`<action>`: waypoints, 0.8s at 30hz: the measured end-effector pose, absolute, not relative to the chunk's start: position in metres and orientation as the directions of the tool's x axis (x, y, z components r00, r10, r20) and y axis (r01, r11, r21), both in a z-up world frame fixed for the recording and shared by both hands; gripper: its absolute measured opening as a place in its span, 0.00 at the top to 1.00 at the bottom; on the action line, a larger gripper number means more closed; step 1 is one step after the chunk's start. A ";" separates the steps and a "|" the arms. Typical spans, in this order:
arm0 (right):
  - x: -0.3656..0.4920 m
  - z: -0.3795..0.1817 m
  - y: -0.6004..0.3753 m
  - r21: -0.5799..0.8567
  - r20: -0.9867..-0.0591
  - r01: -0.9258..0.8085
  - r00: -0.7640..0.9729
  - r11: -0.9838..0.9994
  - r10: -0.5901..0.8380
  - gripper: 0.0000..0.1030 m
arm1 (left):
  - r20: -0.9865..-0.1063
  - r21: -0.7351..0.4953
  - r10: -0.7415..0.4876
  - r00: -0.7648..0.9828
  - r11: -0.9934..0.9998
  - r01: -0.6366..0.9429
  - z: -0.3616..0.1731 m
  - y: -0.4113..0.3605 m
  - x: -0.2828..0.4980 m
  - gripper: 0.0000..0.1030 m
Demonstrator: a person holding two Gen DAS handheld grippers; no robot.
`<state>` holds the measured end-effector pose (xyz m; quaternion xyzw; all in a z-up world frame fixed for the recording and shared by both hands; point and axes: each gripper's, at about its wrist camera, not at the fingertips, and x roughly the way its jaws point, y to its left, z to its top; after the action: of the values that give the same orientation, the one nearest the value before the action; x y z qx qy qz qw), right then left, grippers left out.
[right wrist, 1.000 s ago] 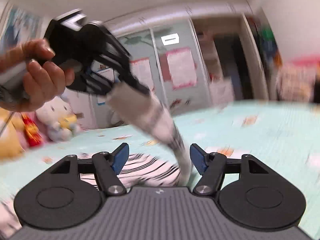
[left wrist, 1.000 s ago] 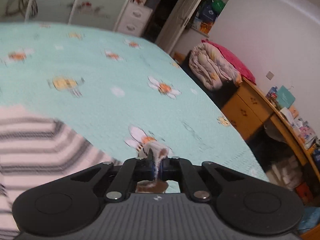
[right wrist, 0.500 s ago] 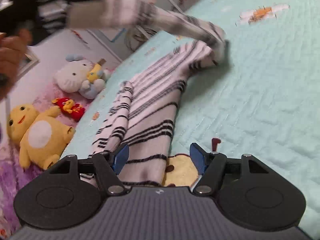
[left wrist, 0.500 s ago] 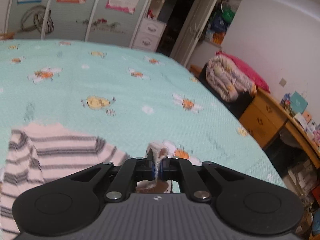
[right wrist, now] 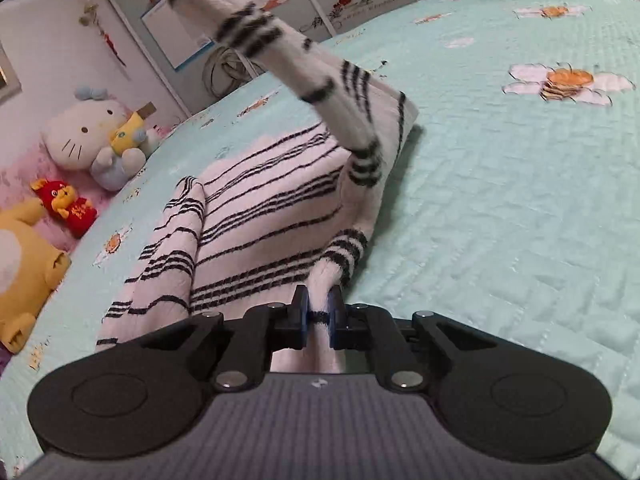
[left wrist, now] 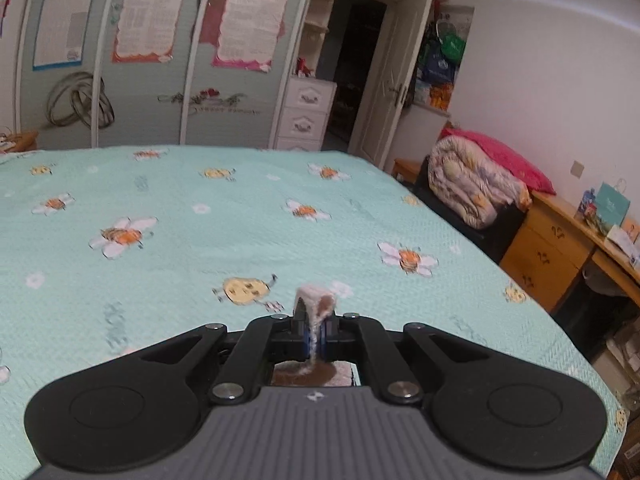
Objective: Fold clothes
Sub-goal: 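Grasp the sweater sleeve with the right gripper while the left gripper holds the cuff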
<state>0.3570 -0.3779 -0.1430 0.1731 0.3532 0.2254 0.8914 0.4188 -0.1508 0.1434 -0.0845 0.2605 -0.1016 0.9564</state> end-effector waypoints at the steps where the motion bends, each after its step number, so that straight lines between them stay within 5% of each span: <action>1: 0.354 -0.140 -0.375 0.449 -0.549 -0.286 0.659 0.846 0.515 0.92 | -0.466 -0.214 -0.234 0.853 0.966 0.148 0.148 -0.141 0.416 0.98; 6: 0.341 -0.113 -0.331 0.232 -0.524 -0.408 0.712 0.883 0.467 0.92 | -0.329 -0.287 -0.188 0.926 0.953 0.092 0.173 -0.069 0.375 0.98; 11: 0.327 -0.104 -0.281 0.039 -0.544 -0.519 0.706 0.854 0.454 0.91 | -0.311 -0.354 -0.010 0.950 0.929 -0.106 0.146 0.018 0.326 0.98; 17: 0.322 -0.115 -0.262 -0.019 -0.581 -0.577 0.671 0.817 0.461 0.91 | -0.400 -0.466 0.103 0.911 0.833 -0.298 0.071 0.090 0.292 0.98; 24: 0.332 -0.106 -0.261 0.026 -0.573 -0.573 0.662 0.819 0.482 0.92 | -0.365 -0.539 0.021 0.931 0.810 -0.230 0.064 0.104 0.292 0.98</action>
<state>0.3323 -0.2611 -0.1059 -0.0784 0.2905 0.2906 0.9083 0.2917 0.1041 0.0643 -0.3005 0.1739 0.0669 0.9354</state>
